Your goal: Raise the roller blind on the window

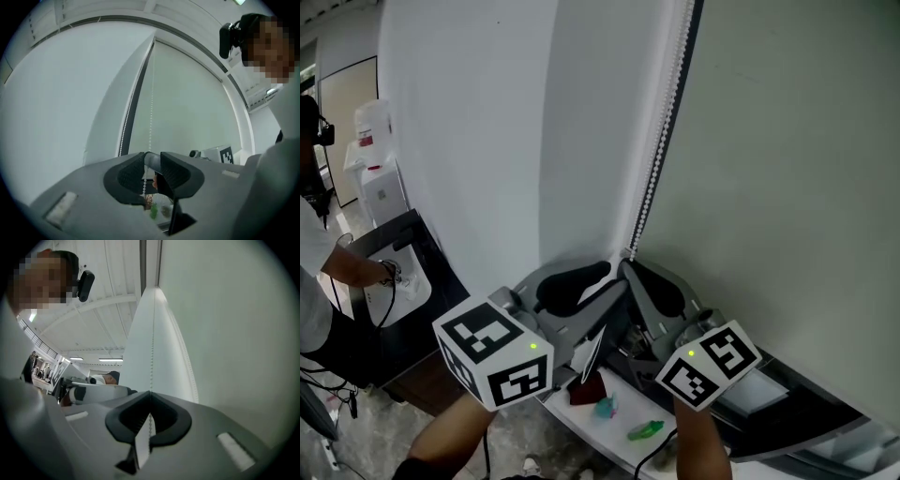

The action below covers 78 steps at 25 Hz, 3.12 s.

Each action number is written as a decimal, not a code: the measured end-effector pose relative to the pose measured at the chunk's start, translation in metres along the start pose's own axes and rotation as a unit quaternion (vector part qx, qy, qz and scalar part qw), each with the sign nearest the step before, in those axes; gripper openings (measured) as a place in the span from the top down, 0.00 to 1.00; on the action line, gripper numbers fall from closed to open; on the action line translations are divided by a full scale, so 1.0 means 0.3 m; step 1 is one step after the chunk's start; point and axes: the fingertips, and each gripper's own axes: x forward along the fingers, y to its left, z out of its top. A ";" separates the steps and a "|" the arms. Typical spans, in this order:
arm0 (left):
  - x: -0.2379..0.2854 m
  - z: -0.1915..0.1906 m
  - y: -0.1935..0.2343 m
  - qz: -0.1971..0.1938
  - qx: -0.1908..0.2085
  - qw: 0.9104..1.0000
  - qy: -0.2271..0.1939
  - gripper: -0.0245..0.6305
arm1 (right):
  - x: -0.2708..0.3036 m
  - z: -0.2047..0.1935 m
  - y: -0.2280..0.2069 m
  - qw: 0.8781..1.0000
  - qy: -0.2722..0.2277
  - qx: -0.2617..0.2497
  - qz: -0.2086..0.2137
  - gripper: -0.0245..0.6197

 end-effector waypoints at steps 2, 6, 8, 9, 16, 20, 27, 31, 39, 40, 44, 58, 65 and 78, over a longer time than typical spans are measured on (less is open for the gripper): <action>0.010 -0.023 0.003 0.002 0.015 1.000 0.018 0.79 | -0.010 -0.026 -0.009 1.000 0.003 0.001 -0.007 0.95; 0.018 -0.047 0.015 0.010 0.019 0.999 0.028 0.79 | -0.024 -0.090 -0.022 1.000 0.021 -0.005 -0.013 0.95; 0.021 -0.045 0.013 0.010 0.018 0.999 0.028 0.79 | -0.035 -0.140 -0.015 0.999 0.033 -0.001 -0.013 0.95; 0.024 -0.045 0.010 0.010 0.020 0.999 0.030 0.79 | -0.040 -0.169 -0.008 0.999 0.040 0.001 -0.013 0.95; 0.054 -0.069 0.027 0.019 0.037 0.998 0.045 0.79 | -0.090 -0.383 0.033 0.996 0.074 0.050 -0.012 0.95; 0.050 -0.085 0.034 0.019 0.049 0.997 0.050 0.79 | -0.099 -0.449 0.052 0.995 0.079 0.061 -0.011 0.95; 0.086 -0.070 0.015 0.025 0.081 0.995 0.054 0.95 | -0.116 -0.441 0.039 0.994 0.087 0.062 -0.010 0.95; 0.068 -0.072 0.017 0.022 0.069 0.996 0.054 0.95 | -0.115 -0.445 0.043 0.991 0.126 0.050 0.009 0.95; 0.035 -0.118 0.024 0.047 0.083 0.994 0.058 0.95 | -0.156 -0.160 -0.031 0.993 0.027 0.106 0.032 0.89; 0.033 -0.142 0.028 0.046 0.080 0.994 0.064 0.95 | -0.148 -0.121 -0.040 0.994 0.016 0.100 0.031 0.89; 0.032 -0.221 0.028 0.046 0.071 0.993 0.081 0.95 | -0.098 0.001 -0.022 0.997 -0.001 0.062 0.042 0.89; 0.016 -0.422 0.070 0.062 0.069 0.985 0.143 0.95 | 0.063 0.090 0.055 0.996 0.017 0.001 0.086 0.85; -0.007 -0.421 0.075 0.065 0.070 0.986 0.140 0.95 | 0.090 0.101 0.071 0.997 0.020 -0.017 0.077 0.95; -0.047 -0.331 0.039 0.044 0.052 0.993 0.098 0.91 | 0.087 0.081 0.037 0.999 0.009 -0.005 0.048 0.95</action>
